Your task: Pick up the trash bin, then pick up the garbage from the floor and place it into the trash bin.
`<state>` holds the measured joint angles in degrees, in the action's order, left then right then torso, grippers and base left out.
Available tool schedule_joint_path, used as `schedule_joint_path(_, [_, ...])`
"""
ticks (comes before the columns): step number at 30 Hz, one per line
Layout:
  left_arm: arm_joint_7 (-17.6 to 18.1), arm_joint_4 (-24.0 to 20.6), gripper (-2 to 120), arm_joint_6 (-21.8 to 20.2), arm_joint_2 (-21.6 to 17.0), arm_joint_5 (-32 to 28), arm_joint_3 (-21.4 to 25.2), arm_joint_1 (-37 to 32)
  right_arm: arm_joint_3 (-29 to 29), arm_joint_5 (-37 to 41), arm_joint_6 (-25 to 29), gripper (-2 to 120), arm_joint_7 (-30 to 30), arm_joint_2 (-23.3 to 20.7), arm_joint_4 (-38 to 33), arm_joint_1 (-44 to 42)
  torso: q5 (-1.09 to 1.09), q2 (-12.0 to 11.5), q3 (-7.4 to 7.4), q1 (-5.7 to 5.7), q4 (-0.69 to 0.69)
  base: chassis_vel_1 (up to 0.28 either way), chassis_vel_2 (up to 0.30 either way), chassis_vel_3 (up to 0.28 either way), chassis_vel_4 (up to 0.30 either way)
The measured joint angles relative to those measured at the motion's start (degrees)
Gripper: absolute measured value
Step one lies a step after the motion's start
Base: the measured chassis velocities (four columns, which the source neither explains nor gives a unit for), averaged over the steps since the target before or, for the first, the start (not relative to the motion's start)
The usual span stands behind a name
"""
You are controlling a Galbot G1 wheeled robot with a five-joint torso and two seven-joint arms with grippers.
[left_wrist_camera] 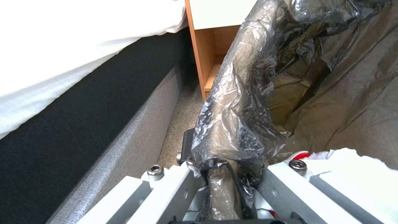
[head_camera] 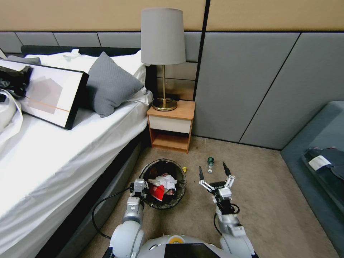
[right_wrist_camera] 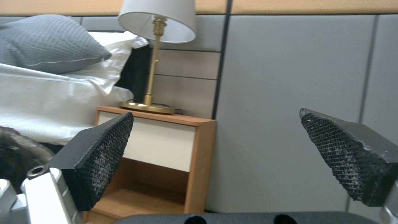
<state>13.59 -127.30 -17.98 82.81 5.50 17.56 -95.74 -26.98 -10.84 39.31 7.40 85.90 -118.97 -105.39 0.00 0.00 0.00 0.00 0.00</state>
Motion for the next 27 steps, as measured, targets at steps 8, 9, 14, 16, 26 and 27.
schedule_joint_path(8, [0.04,-0.24,2,0.00,-0.04,-0.09,0.08,-0.18,-0.90,4.18,3.54,100,0.30,1.87,2.51,-0.35,0.00,0.00,0.00,0.00,0.00,0.000,0.000,0.000,0.000])
schedule_joint_path(9, [0.04,-0.24,2,0.00,-0.04,-0.09,0.08,-0.18,-0.90,4.18,3.54,100,0.30,1.87,2.51,-0.35,0.00,0.00,0.00,0.00,0.00,0.000,0.000,0.000,0.000])
schedule_joint_path(14, [0.06,-0.26,2,-0.02,0.05,-0.10,-0.02,-0.19,-1.68,4.49,4.53,100,0.12,2.12,3.25,-0.20,0.00,0.00,0.00,0.00,0.00,0.000,0.000,0.000,0.000])
schedule_joint_path(16, [0.06,-0.26,2,-0.03,0.08,-0.08,-0.03,-0.17,-1.74,4.71,4.42,100,0.09,2.09,3.25,-0.10,0.00,0.00,0.00,0.00,0.00,0.000,0.000,0.000,0.000])
schedule_joint_path(26, [0.08,-0.48,2,-0.05,0.18,-0.01,0.11,-0.34,-2.18,5.41,4.36,100,-0.33,2.10,3.91,0.76,0.00,0.00,0.00,0.00,0.00,0.000,0.000,0.000,0.000])
schedule_joint_path(27, [0.08,-0.48,2,-0.05,0.22,0.02,0.10,-0.37,-2.25,5.49,4.37,100,-0.33,2.10,3.99,0.85,0.00,0.00,0.00,0.00,0.00,0.000,0.000,0.000,0.000])
